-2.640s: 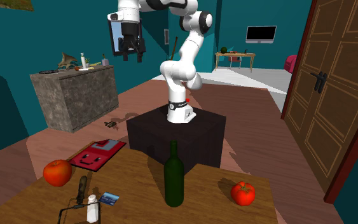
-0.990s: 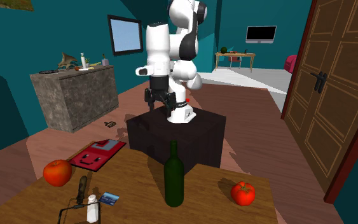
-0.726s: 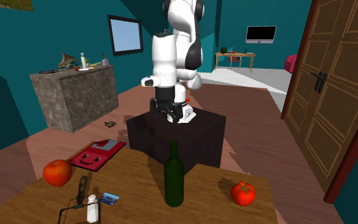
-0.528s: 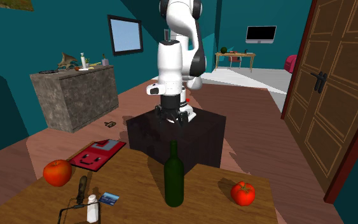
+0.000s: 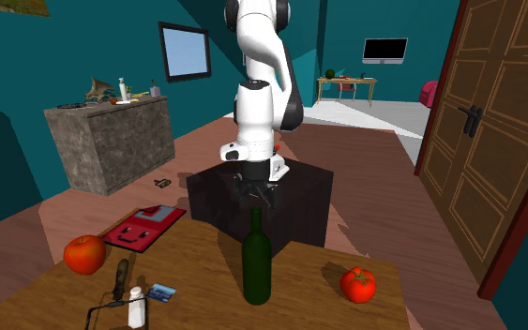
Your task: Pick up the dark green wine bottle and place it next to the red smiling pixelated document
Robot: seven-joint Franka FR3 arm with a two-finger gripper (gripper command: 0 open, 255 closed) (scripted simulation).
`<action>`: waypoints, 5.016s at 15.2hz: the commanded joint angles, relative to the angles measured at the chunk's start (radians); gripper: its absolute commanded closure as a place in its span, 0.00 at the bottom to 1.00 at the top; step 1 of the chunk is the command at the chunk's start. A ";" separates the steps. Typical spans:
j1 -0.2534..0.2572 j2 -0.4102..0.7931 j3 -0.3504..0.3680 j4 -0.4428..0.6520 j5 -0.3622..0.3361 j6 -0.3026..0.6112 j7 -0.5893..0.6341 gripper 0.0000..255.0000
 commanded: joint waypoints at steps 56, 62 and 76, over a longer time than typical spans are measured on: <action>0.016 -0.325 -0.048 0.213 0.215 -0.497 -0.163 1.00; 0.016 -0.348 -0.061 0.274 0.218 -0.581 -0.168 1.00; 0.009 -0.366 -0.082 0.447 0.212 -0.770 -0.167 1.00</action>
